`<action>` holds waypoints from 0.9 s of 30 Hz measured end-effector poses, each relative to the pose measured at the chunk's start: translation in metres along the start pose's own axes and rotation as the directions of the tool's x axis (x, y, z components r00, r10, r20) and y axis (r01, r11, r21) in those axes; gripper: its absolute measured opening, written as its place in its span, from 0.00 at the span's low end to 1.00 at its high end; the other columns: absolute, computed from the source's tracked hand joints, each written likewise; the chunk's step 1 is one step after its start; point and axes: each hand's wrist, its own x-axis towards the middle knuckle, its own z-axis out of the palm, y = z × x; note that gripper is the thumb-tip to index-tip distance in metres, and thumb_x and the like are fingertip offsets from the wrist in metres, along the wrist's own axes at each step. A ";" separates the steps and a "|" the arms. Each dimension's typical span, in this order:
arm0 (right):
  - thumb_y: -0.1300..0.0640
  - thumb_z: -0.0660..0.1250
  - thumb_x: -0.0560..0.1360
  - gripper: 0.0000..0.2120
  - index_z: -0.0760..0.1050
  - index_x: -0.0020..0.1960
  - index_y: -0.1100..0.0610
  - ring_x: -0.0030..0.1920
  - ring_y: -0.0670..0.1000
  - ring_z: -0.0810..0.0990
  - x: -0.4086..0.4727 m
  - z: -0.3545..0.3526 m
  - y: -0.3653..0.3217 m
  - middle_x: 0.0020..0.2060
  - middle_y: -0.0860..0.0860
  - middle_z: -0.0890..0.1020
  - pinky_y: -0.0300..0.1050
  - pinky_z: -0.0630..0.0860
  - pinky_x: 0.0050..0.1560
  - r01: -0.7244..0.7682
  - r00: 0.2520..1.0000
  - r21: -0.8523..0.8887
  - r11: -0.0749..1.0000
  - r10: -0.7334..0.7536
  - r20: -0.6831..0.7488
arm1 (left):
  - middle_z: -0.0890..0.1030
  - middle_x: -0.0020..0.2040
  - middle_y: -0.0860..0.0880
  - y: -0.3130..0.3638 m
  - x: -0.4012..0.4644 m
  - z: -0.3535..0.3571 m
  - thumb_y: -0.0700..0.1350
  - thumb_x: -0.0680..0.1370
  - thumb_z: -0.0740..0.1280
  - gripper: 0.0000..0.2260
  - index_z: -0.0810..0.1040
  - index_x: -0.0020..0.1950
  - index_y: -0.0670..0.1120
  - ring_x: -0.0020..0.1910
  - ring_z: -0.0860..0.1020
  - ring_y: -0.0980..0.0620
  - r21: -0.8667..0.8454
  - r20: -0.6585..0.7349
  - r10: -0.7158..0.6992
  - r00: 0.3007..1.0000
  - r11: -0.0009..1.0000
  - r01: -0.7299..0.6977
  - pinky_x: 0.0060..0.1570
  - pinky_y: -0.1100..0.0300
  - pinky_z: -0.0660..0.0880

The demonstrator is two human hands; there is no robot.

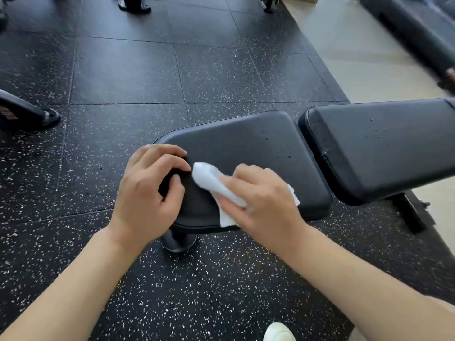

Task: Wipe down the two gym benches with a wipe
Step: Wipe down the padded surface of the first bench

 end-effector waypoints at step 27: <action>0.47 0.68 0.80 0.09 0.84 0.49 0.51 0.40 0.54 0.78 0.086 0.035 -0.030 0.38 0.46 0.74 0.51 0.71 0.41 0.071 0.995 0.048 0.996 -0.075 0.072 | 0.82 0.62 0.55 -0.018 -0.015 -0.064 0.50 0.78 0.67 0.20 0.79 0.69 0.48 0.62 0.79 0.54 0.100 0.182 -0.344 0.921 0.939 0.330 0.66 0.55 0.74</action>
